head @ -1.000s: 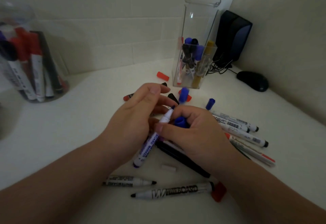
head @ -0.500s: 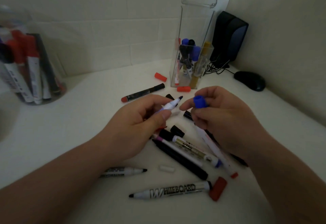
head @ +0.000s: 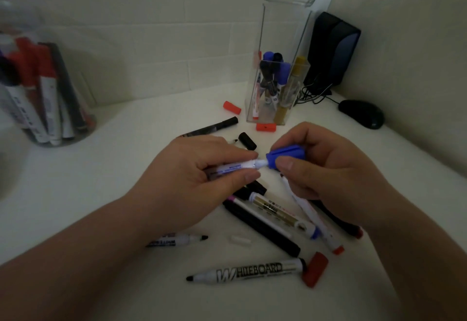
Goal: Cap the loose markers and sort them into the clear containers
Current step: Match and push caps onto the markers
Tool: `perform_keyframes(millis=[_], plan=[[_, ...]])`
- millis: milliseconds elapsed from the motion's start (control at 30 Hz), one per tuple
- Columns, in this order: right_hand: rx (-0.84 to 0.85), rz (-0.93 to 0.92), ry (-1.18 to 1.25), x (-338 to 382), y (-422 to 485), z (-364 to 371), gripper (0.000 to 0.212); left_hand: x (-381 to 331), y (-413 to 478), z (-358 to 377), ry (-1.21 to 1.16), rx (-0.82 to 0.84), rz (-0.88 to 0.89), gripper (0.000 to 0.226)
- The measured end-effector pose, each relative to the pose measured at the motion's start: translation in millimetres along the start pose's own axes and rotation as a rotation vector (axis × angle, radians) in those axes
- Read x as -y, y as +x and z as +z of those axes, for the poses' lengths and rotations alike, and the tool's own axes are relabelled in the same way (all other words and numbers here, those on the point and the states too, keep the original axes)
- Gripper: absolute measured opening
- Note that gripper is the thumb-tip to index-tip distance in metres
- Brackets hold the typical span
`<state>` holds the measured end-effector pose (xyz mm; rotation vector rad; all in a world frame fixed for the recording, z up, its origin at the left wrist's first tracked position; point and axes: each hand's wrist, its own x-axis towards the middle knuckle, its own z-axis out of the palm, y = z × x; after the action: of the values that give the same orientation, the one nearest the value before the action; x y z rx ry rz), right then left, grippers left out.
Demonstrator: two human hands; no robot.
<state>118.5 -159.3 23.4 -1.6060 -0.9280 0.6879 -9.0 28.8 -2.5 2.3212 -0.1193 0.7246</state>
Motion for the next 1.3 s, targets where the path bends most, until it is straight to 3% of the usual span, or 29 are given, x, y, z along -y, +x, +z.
perform_keyframes(millis=[367, 733, 1067, 1300], plan=[[-0.005, -0.105, -0.253, 1.4, -7.1, 1.8, 0.025, -1.2, -2.2, -3.7, 0.082, 0.081, -0.016, 0.022], [0.008, -0.118, -0.326, 4.2, -7.1, 9.0, 0.023, 2.1, -3.6, -1.0, 0.102, 0.139, 0.012, 0.031], [0.010, 0.039, -0.388, 12.6, -5.7, 16.7, 0.008, -3.2, -7.3, -4.1, 0.167, 0.151, 0.039, 0.020], [0.056, 0.154, -0.460, 12.6, -4.5, 22.9, 0.016, 3.1, -4.6, -3.2, 0.172, 0.216, 0.042, 0.018]])
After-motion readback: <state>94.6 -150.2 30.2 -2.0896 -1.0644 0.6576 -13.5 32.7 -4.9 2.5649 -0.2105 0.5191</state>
